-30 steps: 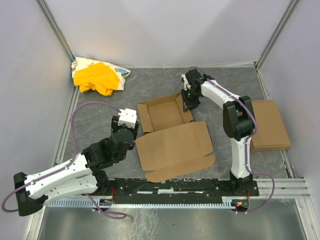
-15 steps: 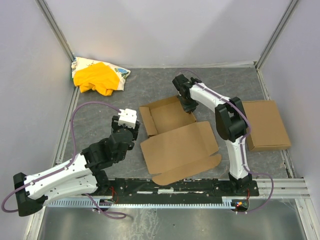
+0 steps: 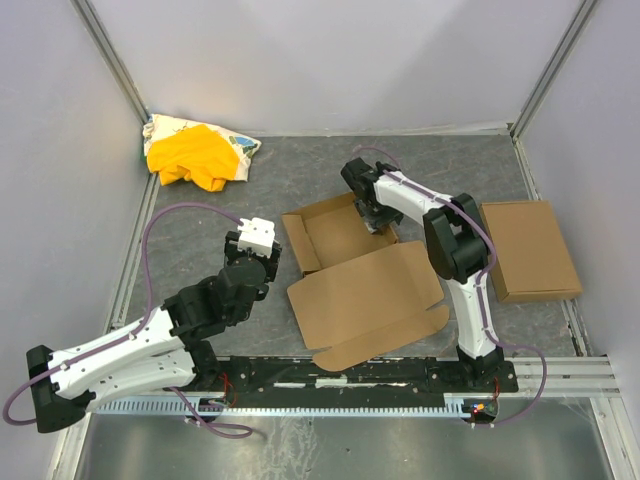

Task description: Fold the paper box

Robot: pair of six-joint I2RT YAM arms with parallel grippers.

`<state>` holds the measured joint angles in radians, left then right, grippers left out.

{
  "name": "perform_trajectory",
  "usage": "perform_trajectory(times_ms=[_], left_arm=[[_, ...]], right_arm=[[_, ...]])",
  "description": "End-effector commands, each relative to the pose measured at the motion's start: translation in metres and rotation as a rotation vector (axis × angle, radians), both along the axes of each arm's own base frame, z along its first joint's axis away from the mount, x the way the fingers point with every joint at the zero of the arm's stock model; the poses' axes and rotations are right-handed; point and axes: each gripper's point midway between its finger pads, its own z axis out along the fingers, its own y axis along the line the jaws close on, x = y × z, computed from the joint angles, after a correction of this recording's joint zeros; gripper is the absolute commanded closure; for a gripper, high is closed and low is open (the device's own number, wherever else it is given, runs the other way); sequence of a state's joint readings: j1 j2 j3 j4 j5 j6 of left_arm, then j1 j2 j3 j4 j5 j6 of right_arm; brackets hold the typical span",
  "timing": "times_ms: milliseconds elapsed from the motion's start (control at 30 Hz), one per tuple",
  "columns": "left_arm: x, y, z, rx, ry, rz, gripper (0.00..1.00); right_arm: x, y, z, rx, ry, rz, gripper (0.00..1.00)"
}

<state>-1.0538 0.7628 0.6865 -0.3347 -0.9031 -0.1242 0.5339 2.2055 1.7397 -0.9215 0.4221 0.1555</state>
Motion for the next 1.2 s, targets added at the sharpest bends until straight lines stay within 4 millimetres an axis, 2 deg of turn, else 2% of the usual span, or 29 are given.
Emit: perform_trajectory(times_ms=[0, 267, 433, 533, 600, 667, 700, 733, 767, 800, 900, 967, 1000, 1033, 1067, 1100, 1167], left_arm=[[0.002, -0.004, 0.015, -0.085, -0.031, 0.005, 0.34], [0.002, -0.001, 0.014, -0.077, -0.034, 0.021, 0.34], [0.003, 0.000, 0.014, -0.071, -0.036, 0.029, 0.34], [0.003, 0.002, 0.015, -0.069, -0.038, 0.040, 0.34], [0.003, 0.003, 0.017, -0.080, -0.044, 0.044, 0.34], [0.003, 0.005, 0.020, -0.092, -0.052, 0.046, 0.34], [0.002, 0.006, 0.022, -0.099, -0.057, 0.049, 0.34], [0.002, 0.007, 0.024, -0.107, -0.064, 0.052, 0.34], [0.002, 0.009, 0.026, -0.115, -0.071, 0.058, 0.34], [0.001, 0.010, 0.028, -0.123, -0.075, 0.060, 0.35], [-0.001, 0.015, 0.032, -0.154, -0.091, 0.069, 0.35], [-0.002, 0.018, 0.034, -0.174, -0.098, 0.073, 0.35], [-0.004, 0.020, 0.035, -0.186, -0.103, 0.074, 0.35], [-0.004, 0.021, 0.036, -0.194, -0.106, 0.075, 0.35], [-0.005, 0.022, 0.037, -0.200, -0.109, 0.077, 0.35], [-0.005, 0.023, 0.038, -0.206, -0.112, 0.077, 0.35], [-0.006, 0.025, 0.039, -0.210, -0.115, 0.080, 0.35]], right_arm=[[0.020, 0.013, 0.024, 0.097, -0.085, -0.010, 0.38], [0.046, 0.031, 0.040, 0.234, -0.146, -0.048, 0.39], [0.057, 0.032, 0.050, 0.243, -0.182, -0.068, 0.45], [0.057, 0.038, 0.075, 0.287, -0.276, -0.053, 0.50], [0.053, 0.049, 0.111, 0.298, -0.401, 0.021, 0.51], [0.042, 0.068, 0.136, 0.325, -0.494, 0.123, 0.52], [0.035, 0.083, 0.144, 0.395, -0.511, 0.166, 0.54], [0.030, 0.099, 0.147, 0.509, -0.517, 0.186, 0.65], [0.024, 0.114, 0.145, 0.623, -0.499, 0.162, 0.91], [0.015, 0.127, 0.141, 0.716, -0.451, 0.147, 0.98], [-0.024, 0.182, 0.140, 1.015, -0.224, 0.287, 0.99], [-0.029, 0.200, 0.138, 1.103, -0.136, 0.236, 0.99], [-0.029, 0.208, 0.141, 1.120, -0.105, 0.225, 0.94], [-0.032, 0.212, 0.135, 1.109, -0.069, 0.213, 0.71], [-0.034, 0.213, 0.130, 1.087, -0.052, 0.195, 0.44], [-0.036, 0.216, 0.127, 1.068, -0.042, 0.199, 0.33], [-0.040, 0.219, 0.124, 1.022, -0.042, 0.206, 0.28]])
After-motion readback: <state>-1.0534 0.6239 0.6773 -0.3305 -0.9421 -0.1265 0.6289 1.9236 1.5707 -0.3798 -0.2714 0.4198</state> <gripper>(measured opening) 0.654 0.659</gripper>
